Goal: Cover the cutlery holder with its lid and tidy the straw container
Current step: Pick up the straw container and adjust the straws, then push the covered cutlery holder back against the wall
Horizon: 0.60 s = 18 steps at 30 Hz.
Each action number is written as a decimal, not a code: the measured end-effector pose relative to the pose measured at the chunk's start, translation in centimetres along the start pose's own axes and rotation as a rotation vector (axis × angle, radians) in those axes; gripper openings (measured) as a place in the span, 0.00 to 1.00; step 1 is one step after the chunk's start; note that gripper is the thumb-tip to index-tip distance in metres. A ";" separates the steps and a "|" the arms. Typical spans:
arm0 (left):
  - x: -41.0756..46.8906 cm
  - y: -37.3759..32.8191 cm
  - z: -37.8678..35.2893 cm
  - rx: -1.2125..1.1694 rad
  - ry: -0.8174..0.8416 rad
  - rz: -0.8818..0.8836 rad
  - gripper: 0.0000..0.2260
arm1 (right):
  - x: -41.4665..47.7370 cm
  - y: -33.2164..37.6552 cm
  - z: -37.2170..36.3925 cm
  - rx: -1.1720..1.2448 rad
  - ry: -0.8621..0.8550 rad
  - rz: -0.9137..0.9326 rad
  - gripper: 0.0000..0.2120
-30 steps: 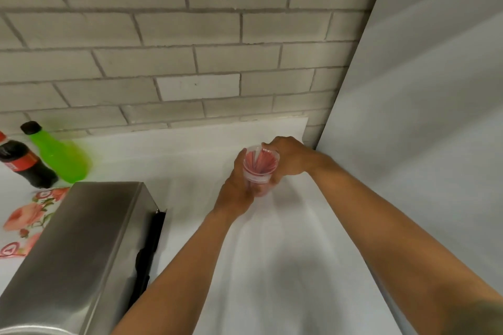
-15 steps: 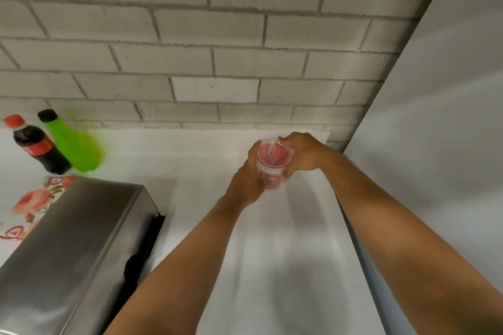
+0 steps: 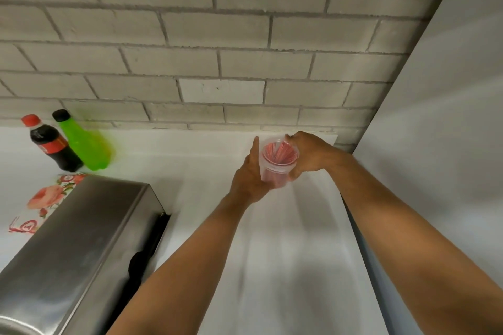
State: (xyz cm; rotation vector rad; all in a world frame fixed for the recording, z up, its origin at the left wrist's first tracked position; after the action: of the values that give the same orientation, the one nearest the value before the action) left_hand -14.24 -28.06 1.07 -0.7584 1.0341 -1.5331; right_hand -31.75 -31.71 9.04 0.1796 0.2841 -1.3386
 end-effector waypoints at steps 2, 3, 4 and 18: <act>-1.3 -0.4 0.9 0.071 -0.061 0.010 0.62 | -0.6 0.5 0.4 -0.011 -0.023 0.007 0.65; -2.2 -0.5 1.5 0.106 -0.093 0.011 0.61 | -1.1 0.9 0.8 0.002 -0.040 0.013 0.66; -3.0 -0.7 2.3 0.137 -0.118 0.017 0.59 | -1.4 1.4 1.2 0.016 -0.060 0.024 0.66; -23.1 -2.8 21.7 0.440 -0.517 0.258 0.57 | -5.6 21.8 6.6 -0.073 -0.077 0.511 0.66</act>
State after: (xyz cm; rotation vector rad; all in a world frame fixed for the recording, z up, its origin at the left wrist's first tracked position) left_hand 8.57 -10.14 14.05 -0.6301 0.3729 -1.1900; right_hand -11.04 -23.50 16.31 0.1280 0.2033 -0.8252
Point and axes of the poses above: each hand's wrist, its own x-axis towards the middle knuckle, its own z-axis out of the back of the hand, y = z × x, the point moved 1 cm from there along x, towards the middle knuckle, and after that the axes turned 13 degrees about -x, right-handed, at the moved point
